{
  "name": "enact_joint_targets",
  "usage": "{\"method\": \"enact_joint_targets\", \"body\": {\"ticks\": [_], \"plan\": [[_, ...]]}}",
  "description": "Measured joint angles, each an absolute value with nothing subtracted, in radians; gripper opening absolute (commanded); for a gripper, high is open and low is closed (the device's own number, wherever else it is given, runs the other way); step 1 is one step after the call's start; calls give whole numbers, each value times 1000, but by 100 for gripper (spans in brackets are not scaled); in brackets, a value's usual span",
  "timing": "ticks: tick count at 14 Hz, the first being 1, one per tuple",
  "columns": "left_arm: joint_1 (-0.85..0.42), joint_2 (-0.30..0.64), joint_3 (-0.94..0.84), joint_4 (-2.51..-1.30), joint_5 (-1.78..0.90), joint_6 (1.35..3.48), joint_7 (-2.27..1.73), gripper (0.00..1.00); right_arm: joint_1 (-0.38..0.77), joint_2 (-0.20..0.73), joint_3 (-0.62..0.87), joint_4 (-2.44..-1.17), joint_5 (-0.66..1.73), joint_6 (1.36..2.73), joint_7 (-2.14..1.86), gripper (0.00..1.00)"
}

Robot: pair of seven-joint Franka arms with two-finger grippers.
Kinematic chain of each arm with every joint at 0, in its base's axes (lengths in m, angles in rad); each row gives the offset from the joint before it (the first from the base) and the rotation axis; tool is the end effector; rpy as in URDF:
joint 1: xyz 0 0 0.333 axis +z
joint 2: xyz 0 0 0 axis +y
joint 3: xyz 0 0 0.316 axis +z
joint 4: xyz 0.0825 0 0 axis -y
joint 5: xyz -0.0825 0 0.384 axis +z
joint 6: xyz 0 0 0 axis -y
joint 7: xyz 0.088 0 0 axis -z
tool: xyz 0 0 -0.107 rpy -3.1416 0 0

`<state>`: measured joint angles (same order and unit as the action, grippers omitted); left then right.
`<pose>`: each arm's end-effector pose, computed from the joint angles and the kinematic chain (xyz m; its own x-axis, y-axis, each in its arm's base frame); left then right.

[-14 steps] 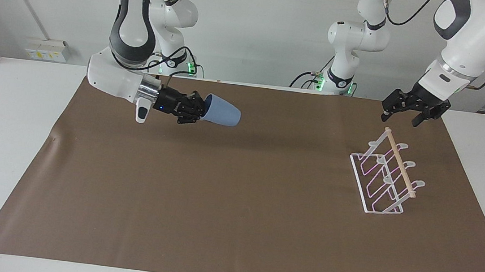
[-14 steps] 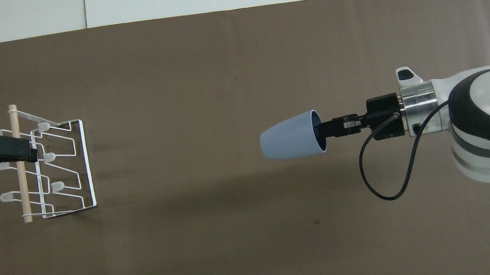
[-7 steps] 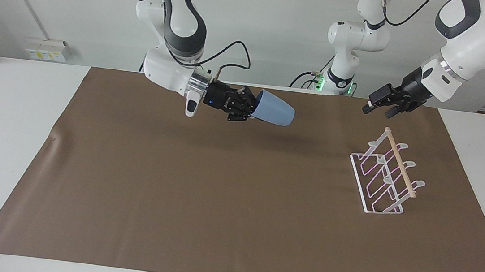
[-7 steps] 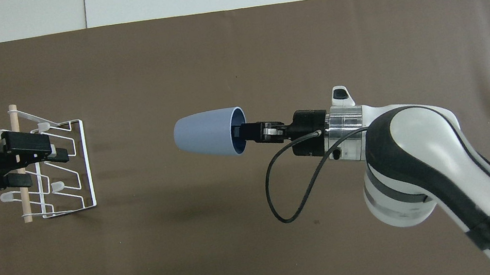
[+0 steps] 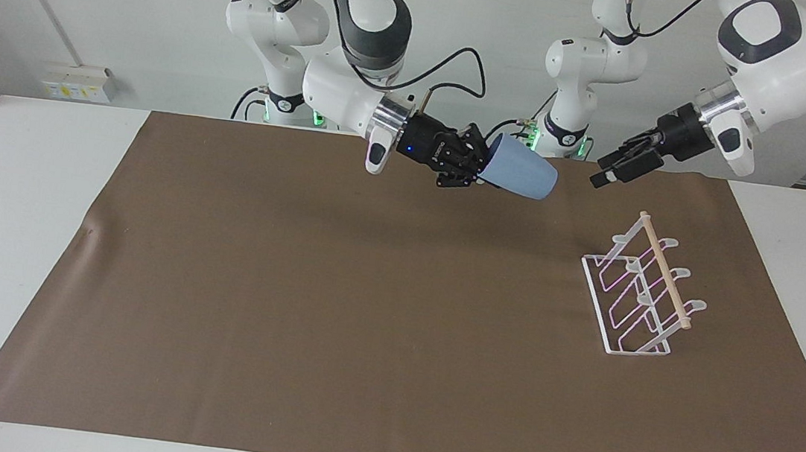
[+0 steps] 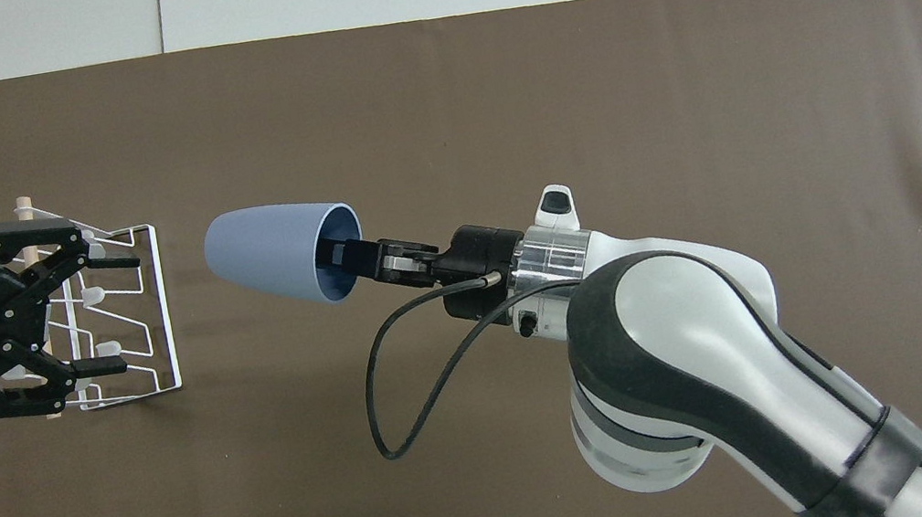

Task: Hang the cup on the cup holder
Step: 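Carry the cup into the open left gripper near the rack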

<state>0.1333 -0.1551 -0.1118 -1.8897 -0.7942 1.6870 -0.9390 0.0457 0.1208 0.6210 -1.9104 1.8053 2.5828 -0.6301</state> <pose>0.5143 -0.0613 0.5923 0.4777 0.6360 -0.6060 0.8784 -0.3332 0.3428 0.5048 0.3585 0.4876 0.9457 -0.2951 0.1364 0.0636 -0.2433 -0.9679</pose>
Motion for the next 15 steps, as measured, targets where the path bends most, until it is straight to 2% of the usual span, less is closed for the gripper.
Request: {"method": "enact_joint_targets", "body": {"ticks": [4, 8, 11, 15], "plan": [[162, -156, -152, -1891, -893, 1730, -1084, 100, 46, 127, 644, -1906, 1842, 2599, -630, 0], [161, -157, -236, -1891, -901, 1754, -1131, 100, 46, 130, 659, -1894, 1847, 2619, -630, 0], [161, -158, -265, -1892, -902, 1774, -1154, 100, 47, 141, 699, -1883, 1847, 2680, -630, 0], [161, -158, -283, -1894, -902, 1826, -1169, 100, 46, 146, 702, -1880, 1847, 2683, -630, 0]]}}
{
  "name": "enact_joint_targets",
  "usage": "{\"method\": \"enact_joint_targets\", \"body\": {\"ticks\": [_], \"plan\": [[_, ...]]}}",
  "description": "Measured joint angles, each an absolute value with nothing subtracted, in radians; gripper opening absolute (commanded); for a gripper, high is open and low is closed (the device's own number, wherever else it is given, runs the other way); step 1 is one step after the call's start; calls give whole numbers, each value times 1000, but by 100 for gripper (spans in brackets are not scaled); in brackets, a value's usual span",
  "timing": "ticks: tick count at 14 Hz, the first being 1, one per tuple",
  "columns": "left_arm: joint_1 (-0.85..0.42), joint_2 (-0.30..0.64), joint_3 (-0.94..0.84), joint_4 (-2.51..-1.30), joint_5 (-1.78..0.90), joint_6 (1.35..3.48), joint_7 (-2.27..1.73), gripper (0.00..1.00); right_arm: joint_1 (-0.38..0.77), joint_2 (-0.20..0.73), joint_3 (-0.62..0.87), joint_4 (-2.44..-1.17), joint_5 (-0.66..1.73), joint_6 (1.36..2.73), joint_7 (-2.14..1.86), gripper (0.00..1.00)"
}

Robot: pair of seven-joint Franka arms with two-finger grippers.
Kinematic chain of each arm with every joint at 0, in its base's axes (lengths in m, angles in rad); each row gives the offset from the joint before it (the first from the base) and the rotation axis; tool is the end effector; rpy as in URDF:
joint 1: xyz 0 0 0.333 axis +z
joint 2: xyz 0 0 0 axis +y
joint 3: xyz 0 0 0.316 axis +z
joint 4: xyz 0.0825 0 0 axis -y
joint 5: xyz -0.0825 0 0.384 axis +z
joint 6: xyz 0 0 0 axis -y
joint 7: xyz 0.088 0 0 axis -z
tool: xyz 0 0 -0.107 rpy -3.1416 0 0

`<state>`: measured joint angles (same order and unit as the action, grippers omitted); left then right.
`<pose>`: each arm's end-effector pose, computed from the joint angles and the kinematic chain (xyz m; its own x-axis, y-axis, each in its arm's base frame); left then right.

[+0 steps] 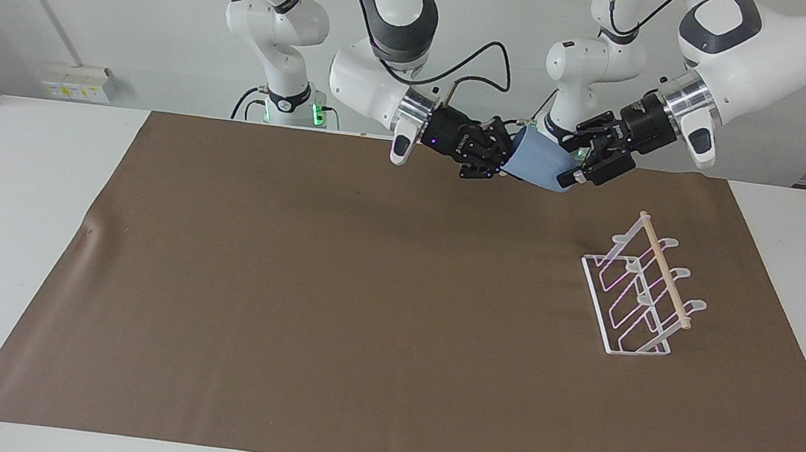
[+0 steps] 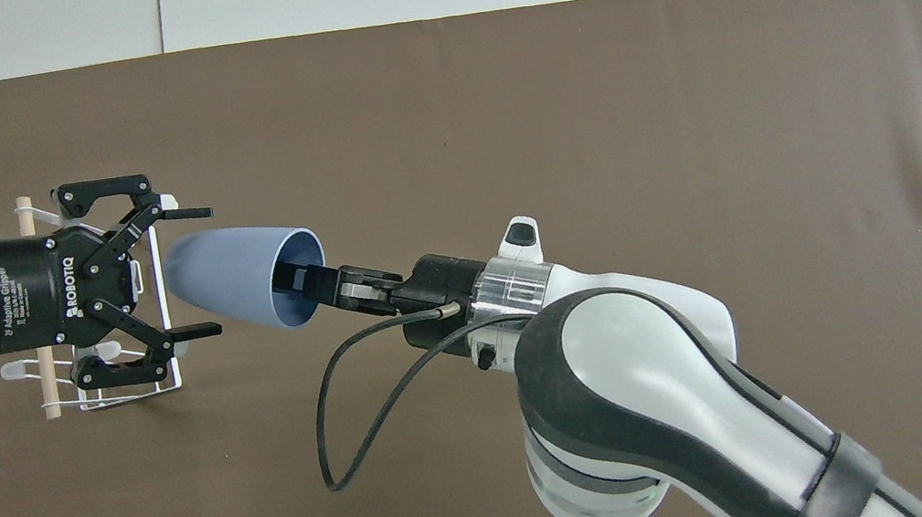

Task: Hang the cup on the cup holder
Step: 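Carry the cup into the open left gripper near the rack, then close the left gripper on the cup and open the right gripper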

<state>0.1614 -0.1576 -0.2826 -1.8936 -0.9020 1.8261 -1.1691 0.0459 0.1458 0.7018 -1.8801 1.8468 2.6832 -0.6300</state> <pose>0.5157 -0.1372 0.6018 0.3381 0.6436 -0.6867 0.9392 -0.1845 0.2895 0.4882 0.3865 0.4897 0.9411 -0.3197 0.1097 0.0317 -0.2396 -0.9704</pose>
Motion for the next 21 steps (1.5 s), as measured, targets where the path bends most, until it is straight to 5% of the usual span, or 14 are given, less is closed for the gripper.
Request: {"method": "enact_joint_targets", "body": {"ticks": [13, 18, 20, 21], "plan": [[161, -162, -306, -1919, -853, 1853, -1137, 97, 46, 154, 702, -1874, 1847, 2684, -630, 0], [163, -164, -306, -1909, -851, 1866, -1137, 34, 47, 154, 704, -1877, 1847, 2685, -629, 0], [163, -164, -306, -1909, -851, 1866, -1136, 0, 47, 154, 704, -1877, 1847, 2685, -623, 0], [163, -164, -306, -1909, -851, 1866, -1136, 0, 47, 154, 704, -1877, 1847, 2685, -622, 0]]}}
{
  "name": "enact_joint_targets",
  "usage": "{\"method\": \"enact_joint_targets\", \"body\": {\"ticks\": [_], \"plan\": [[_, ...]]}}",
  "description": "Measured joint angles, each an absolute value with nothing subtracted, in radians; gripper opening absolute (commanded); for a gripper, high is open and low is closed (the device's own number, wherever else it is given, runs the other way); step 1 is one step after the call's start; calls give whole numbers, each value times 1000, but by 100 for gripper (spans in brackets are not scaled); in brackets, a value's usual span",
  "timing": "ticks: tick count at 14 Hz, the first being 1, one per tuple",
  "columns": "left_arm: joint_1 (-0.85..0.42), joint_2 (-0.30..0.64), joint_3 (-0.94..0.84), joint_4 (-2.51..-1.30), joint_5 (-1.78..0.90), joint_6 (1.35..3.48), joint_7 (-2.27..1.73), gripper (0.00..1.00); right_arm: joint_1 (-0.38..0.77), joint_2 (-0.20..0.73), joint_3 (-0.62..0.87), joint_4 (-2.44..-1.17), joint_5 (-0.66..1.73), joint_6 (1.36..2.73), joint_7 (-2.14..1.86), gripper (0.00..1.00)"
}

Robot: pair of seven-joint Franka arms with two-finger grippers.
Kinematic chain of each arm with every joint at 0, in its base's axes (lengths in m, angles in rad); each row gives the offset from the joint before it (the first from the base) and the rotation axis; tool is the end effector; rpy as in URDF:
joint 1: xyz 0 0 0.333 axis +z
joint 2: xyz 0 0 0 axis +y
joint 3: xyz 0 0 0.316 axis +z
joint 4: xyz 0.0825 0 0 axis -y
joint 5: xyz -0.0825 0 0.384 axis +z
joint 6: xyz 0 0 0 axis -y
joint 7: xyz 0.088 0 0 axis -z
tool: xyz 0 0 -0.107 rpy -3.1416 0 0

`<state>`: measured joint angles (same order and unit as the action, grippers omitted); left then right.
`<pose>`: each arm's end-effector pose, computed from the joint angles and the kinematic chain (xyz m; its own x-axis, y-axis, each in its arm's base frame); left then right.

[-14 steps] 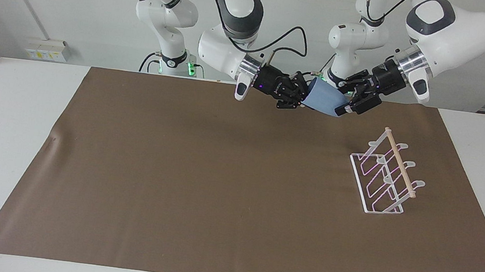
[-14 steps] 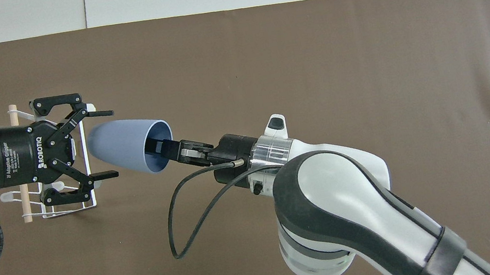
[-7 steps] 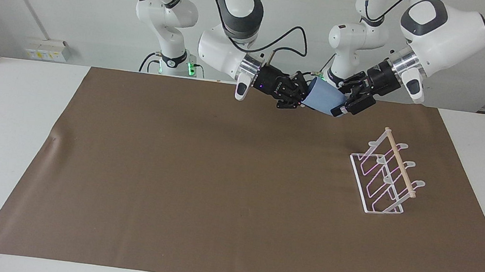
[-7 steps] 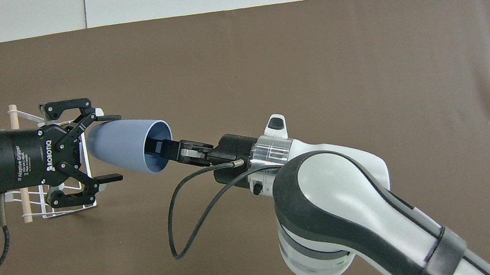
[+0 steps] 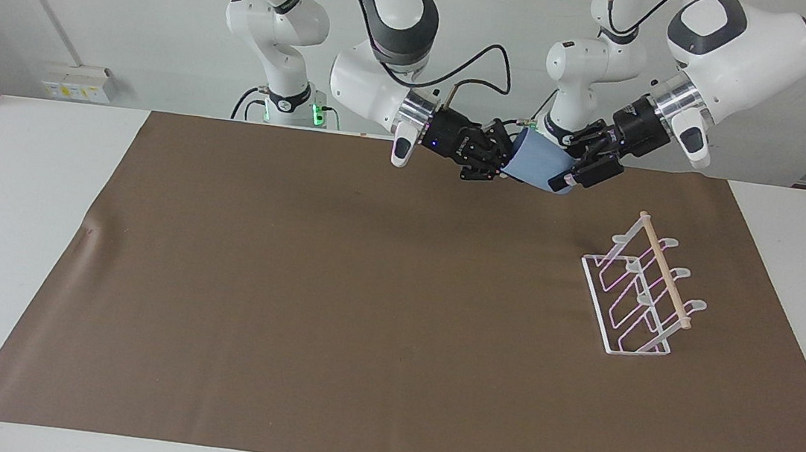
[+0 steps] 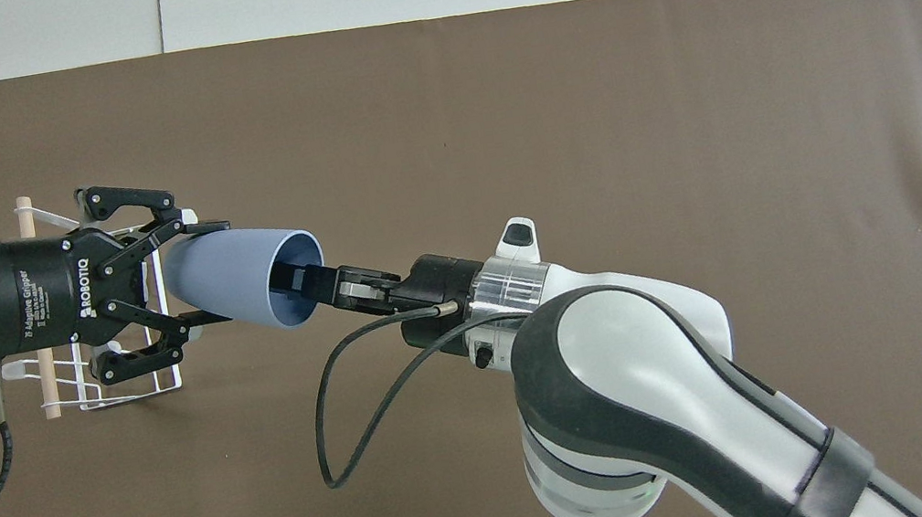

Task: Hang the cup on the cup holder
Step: 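Close the left gripper on the cup and open the right gripper, then raise the cup with the left gripper while the right gripper withdraws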

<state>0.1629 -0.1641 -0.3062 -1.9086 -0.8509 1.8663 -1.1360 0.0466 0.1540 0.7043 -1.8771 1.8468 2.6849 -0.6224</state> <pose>0.5142 -0.1436 0.5962 0.3856 0.6750 -0.6290 0.9195 -0.2251 0.3222 0.4887 0.3880 0.4871 0.9424 -0.3203 0.0963 0.0191 -0.2360 -0.9716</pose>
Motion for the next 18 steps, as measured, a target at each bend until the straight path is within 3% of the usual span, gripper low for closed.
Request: {"method": "enact_joint_targets", "body": {"ticks": [1, 2, 3, 4, 5, 6, 13, 18], "plan": [[163, -164, -306, -1909, -851, 1866, -1136, 0, 47, 154, 704, -1877, 1847, 2685, -619, 0], [163, -164, -306, -1909, -851, 1866, -1135, 0, 47, 154, 704, -1877, 1847, 2685, -613, 26], [163, -164, -306, -1909, -851, 1866, -1135, 0, 47, 154, 704, -1877, 1847, 2685, -601, 66], [163, -164, -307, -1909, -851, 1865, -1135, 0, 46, 154, 704, -1876, 1847, 2685, -575, 79], [163, -164, -310, -1909, -851, 1865, -1135, 0, 46, 154, 704, -1874, 1847, 2693, -550, 85], [163, -164, -313, -1909, -851, 1865, -1135, 0, 46, 155, 704, -1873, 1847, 2704, -535, 100], [166, -164, -311, -1912, -821, 1867, -1075, 0, 46, 155, 703, -1873, 1836, 2723, -538, 100], [169, -164, -308, -1919, -634, 1916, -966, 0, 43, 162, 705, -1874, 1512, 2857, -594, 100]]}}
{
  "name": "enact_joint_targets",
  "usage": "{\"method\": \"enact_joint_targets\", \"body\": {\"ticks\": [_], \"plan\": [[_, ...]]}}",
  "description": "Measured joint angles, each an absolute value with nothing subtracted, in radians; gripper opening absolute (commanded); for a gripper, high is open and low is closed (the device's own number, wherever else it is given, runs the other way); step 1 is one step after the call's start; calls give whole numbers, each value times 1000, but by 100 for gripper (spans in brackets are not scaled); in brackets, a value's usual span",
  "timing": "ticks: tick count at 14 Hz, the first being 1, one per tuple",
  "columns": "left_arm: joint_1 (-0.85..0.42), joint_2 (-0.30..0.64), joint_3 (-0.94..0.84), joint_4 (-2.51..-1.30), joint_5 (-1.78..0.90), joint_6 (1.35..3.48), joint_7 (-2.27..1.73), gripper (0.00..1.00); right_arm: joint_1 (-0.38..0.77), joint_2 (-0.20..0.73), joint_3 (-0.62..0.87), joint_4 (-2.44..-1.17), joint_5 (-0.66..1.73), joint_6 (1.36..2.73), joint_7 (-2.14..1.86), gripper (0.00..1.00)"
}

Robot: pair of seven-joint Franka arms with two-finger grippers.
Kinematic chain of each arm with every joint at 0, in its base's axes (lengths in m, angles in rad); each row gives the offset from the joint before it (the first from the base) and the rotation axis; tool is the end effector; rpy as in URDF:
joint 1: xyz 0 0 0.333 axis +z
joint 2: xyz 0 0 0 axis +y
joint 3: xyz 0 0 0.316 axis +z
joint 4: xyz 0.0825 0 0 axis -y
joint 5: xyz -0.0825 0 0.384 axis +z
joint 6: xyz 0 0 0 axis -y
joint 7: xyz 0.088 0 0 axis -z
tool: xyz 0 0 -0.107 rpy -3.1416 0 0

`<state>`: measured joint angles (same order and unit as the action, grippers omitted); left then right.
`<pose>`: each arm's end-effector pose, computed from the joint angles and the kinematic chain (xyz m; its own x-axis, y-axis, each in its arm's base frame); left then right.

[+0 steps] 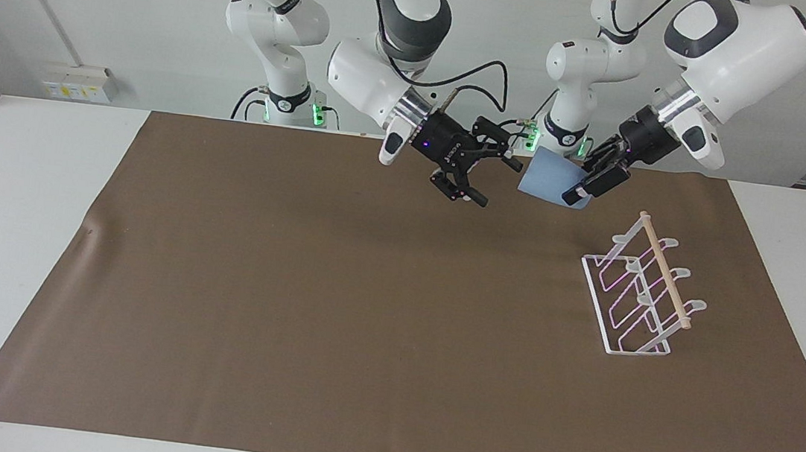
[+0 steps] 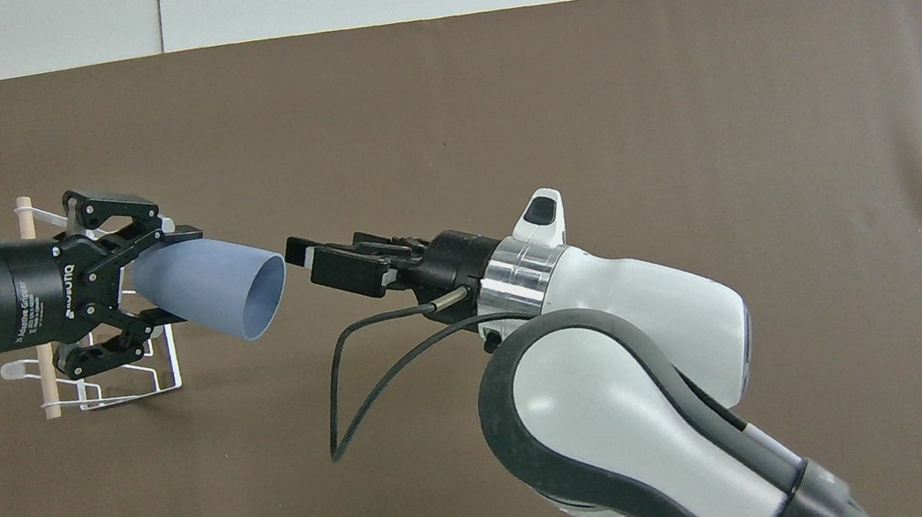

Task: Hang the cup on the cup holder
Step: 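Raise the cup with the left gripper while the right gripper withdraws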

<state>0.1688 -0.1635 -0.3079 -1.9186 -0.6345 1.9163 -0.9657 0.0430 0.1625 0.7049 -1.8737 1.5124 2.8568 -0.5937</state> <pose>0.5189 -0.1256 0.5846 0.5652 0.7272 -0.3895 0.8167 -0.4266 0.3887 0.5072 0.3671 0.4958 0.8847 -0.2813 0.3718 0.1988 -0.4937 -0.8466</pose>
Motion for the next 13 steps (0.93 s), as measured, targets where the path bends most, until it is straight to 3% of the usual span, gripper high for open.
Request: {"method": "enact_joint_targets", "body": {"ticks": [7, 13], "plan": [[174, -162, -338, -1913, -161, 1949, -882, 0, -31, 171, 661, -1895, 1156, 2864, -848, 100], [172, -162, -467, -1893, 150, 1940, -927, 0, -61, 172, 474, -1867, 640, 2594, -964, 100]]}}
